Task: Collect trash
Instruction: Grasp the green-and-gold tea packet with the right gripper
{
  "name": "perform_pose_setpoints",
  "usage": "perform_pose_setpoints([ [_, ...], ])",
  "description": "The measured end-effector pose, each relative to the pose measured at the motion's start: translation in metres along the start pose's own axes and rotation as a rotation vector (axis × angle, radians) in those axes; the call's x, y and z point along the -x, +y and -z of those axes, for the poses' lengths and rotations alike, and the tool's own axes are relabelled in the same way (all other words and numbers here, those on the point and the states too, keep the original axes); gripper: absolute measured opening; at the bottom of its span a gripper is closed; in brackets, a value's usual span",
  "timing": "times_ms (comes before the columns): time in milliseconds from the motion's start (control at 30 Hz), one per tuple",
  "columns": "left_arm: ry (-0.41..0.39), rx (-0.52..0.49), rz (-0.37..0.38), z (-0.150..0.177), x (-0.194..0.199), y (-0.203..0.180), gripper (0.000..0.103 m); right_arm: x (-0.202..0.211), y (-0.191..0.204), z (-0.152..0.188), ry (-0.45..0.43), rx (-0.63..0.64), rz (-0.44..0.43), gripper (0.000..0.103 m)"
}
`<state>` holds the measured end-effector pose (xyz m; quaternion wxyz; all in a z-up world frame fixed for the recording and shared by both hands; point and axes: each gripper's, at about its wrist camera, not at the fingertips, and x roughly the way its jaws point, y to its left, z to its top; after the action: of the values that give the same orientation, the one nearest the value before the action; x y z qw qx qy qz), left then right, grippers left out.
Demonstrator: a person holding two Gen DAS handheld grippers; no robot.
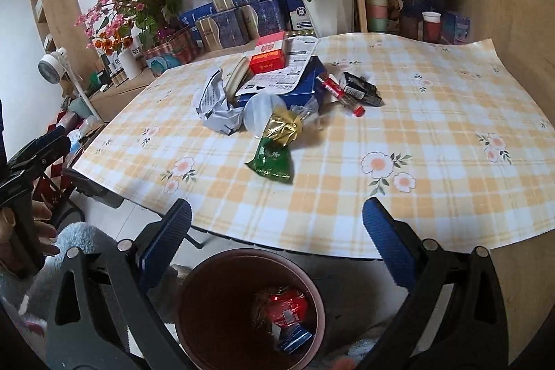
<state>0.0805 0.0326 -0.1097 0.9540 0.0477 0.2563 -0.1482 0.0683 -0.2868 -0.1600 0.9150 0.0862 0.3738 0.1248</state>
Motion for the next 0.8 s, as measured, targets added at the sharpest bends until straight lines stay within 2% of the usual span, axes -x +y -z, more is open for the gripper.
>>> perform_pose_setpoints([
  [133,0.022,0.023,0.037,-0.007,-0.011,0.000,0.097,0.001,-0.007,-0.004,-0.013,0.007,0.079,0.097],
  [267,0.050,0.058,0.049,-0.009,-0.024,0.001,0.097,-0.006,-0.019,-0.010,-0.012,-0.006,0.102,0.097],
  [433,0.085,0.102,0.031,-0.005,-0.044,0.004,0.097,-0.030,-0.027,-0.015,0.036,-0.007,0.106,0.097],
  [700,0.134,0.172,0.052,0.005,-0.071,0.014,0.097,-0.090,-0.010,-0.030,0.082,-0.011,0.075,0.097],
  [800,0.145,0.200,0.044,0.007,-0.077,0.020,0.097,-0.110,-0.001,-0.039,0.091,-0.031,0.046,0.091],
])
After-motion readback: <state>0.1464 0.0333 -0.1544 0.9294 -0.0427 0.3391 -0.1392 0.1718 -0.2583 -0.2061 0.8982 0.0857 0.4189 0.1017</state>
